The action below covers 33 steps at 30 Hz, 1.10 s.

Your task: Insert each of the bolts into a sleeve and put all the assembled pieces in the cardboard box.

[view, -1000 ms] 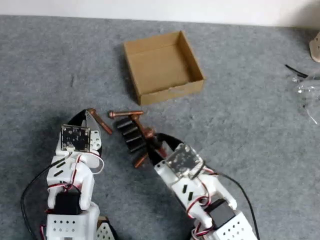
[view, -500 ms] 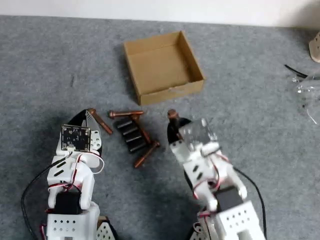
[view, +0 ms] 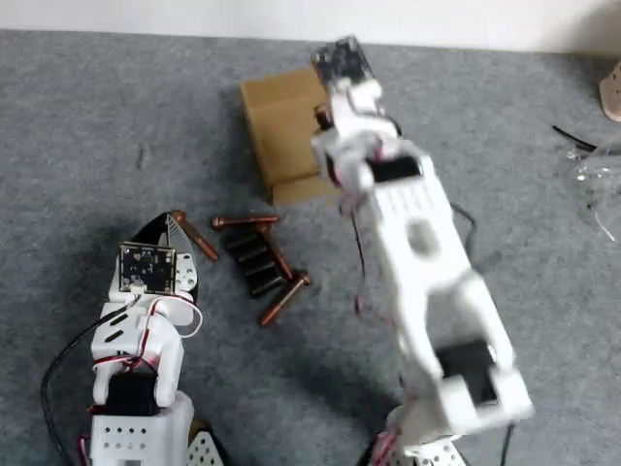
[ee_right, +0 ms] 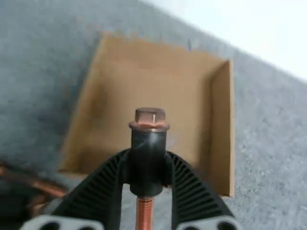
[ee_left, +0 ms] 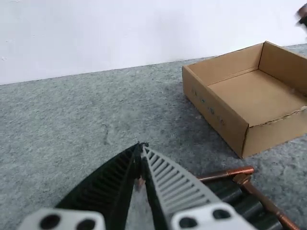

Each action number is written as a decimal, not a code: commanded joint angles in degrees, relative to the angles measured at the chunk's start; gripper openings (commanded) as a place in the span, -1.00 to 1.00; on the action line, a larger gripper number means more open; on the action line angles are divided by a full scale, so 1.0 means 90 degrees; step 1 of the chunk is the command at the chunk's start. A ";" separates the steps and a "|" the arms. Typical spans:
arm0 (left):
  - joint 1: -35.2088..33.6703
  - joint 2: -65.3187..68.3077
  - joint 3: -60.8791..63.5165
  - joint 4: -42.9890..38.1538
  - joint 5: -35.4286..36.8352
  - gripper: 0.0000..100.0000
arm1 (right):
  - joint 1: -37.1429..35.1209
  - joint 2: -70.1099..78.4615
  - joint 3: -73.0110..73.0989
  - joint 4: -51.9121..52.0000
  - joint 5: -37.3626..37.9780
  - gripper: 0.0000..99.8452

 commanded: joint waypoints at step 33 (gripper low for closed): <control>0.0132 -0.0063 0.0122 -0.0244 -0.0029 -0.99 | 0.0659 0.6842 -1.0427 0.3736 0.0049 -0.40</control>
